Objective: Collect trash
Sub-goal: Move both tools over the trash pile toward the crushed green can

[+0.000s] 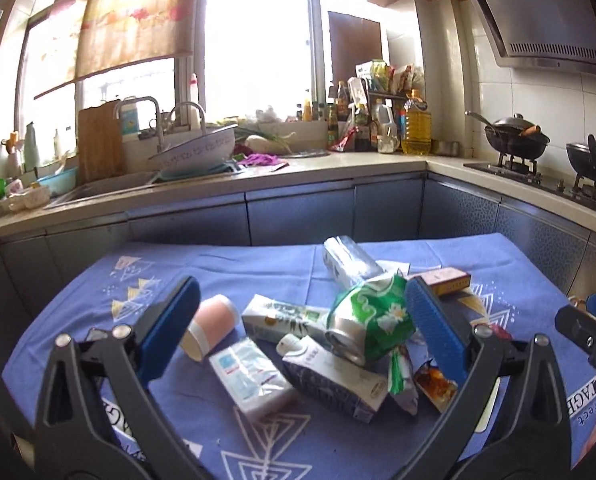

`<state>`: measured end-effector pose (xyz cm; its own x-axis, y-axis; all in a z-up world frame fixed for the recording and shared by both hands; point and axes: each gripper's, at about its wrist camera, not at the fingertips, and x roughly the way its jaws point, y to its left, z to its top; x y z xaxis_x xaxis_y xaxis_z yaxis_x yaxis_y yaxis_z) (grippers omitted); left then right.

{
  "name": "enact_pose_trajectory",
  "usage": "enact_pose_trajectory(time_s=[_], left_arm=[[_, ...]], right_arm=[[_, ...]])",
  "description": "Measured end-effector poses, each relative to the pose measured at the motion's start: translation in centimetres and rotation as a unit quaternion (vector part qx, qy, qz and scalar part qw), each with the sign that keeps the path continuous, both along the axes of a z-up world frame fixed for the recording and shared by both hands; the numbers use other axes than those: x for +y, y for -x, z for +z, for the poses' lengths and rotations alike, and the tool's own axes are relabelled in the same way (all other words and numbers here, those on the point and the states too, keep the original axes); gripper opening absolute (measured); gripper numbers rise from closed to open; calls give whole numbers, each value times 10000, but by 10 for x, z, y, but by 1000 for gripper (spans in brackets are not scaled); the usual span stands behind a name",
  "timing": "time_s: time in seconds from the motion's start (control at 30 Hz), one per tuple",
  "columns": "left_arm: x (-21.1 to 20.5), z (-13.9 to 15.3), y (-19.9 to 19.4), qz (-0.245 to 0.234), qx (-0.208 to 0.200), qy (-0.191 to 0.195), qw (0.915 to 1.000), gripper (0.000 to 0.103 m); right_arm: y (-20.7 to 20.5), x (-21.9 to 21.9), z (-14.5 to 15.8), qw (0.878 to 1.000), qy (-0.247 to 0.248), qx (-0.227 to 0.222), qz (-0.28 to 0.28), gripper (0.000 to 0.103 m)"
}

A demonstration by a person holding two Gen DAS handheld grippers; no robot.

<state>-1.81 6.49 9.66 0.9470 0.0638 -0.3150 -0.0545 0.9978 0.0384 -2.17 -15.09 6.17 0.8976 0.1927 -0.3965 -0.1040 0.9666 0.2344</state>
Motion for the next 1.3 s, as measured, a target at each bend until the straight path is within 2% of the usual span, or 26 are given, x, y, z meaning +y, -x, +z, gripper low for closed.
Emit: enact_pose_trajectory(time_s=[0.1, 0.3, 0.53, 1.3], left_arm=[[1, 3, -6, -58, 68, 55, 9999, 99], [-5, -10, -13, -151, 386, -116, 9991, 99], [-10, -13, -13, -94, 353, -241, 9990, 99], [-11, -27, -25, -161, 650, -324, 9972, 99]], right_arm=[[3, 9, -3, 9999, -17, 31, 132, 89], [-4, 20, -32, 9977, -45, 553, 400, 79], [-1, 13, -24, 9985, -84, 408, 349, 76], [-6, 16, -34, 9974, -62, 568, 441, 75]])
